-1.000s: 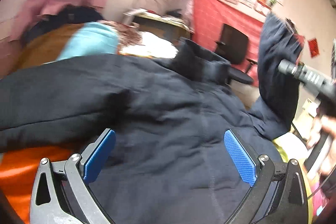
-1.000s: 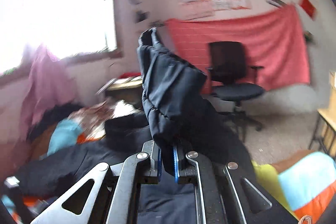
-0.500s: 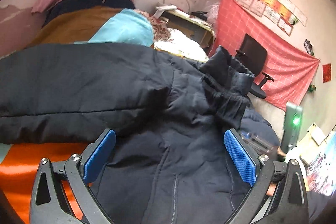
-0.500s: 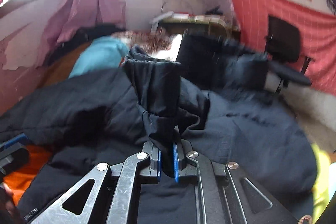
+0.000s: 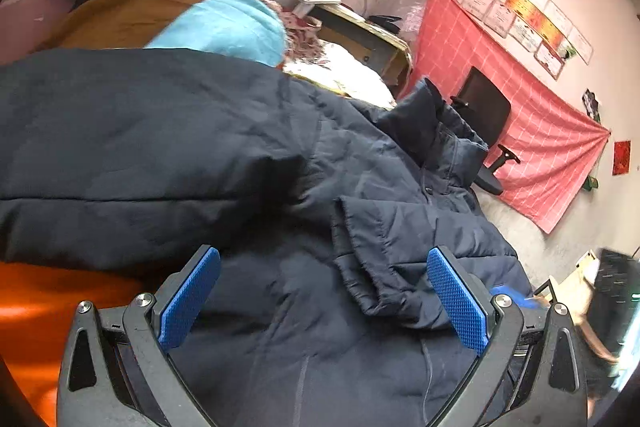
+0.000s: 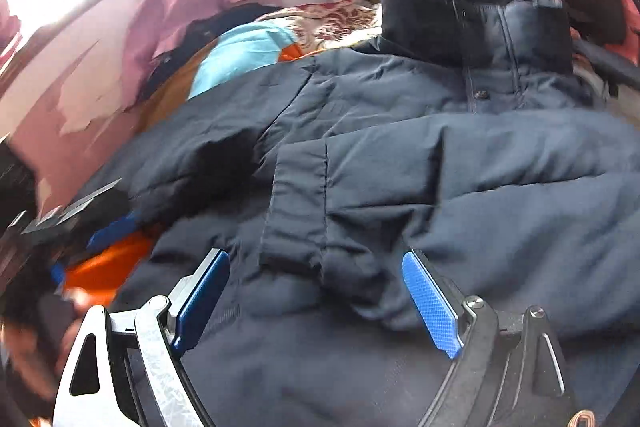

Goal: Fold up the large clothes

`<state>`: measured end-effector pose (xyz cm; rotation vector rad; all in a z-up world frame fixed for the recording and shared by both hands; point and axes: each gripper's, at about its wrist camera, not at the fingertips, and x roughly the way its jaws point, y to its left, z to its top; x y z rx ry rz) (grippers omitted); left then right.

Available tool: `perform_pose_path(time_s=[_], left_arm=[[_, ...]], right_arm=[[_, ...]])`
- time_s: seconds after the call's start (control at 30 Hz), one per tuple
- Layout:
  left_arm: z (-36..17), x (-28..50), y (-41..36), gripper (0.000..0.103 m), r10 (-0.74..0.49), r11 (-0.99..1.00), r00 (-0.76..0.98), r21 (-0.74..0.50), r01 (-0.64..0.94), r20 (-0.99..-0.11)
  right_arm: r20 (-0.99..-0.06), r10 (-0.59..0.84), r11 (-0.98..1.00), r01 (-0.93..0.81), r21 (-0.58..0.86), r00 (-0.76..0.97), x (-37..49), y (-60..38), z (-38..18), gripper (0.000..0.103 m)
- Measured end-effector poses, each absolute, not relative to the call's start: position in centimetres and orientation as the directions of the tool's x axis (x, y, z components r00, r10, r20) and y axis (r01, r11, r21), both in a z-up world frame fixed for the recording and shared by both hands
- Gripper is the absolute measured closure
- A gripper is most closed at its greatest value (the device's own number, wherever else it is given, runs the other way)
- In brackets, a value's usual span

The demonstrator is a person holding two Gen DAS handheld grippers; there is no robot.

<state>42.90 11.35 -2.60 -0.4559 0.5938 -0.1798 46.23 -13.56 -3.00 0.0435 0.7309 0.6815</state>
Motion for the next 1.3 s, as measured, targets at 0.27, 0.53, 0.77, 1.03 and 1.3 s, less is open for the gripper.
perform_pose_path(time_s=[0.27, 0.53, 0.77, 1.03, 1.3], left_arm=[[-5.5, 48.8, 4.9, 0.002, -0.156, 0.972, 0.732, -0.235, -0.006, -0.663], [-10.4, 51.9, 4.6, 0.001, 0.045, 0.994, 0.624, -0.027, -0.106, -0.780], [-11.1, 51.6, 5.6, 0.001, 0.046, 0.994, 0.632, -0.026, -0.105, -0.774], [-11.1, 51.3, 5.7, 0.001, 0.044, 0.994, 0.629, -0.026, -0.102, -0.776], [-7.6, 49.9, 6.9, 0.001, -0.047, 0.990, 0.670, -0.123, -0.067, -0.741]], right_arm=[[-0.547, 0.381, 0.899, -0.437, 0.029, 0.746, 45.9, -22.4, 1.2, 0.015], [-0.594, 0.064, 0.995, -0.095, -0.021, 0.802, 49.1, -30.8, -1.6, 0.015], [-0.630, -0.051, 0.998, 0.053, -0.016, 0.775, 52.5, -34.2, -4.1, 0.015], [-0.778, -0.017, 0.999, 0.035, 0.007, 0.629, 55.9, -34.2, -9.5, 0.012], [-0.757, -0.029, 0.995, 0.092, 0.042, 0.653, 54.6, -35.6, -8.4, 0.000]])
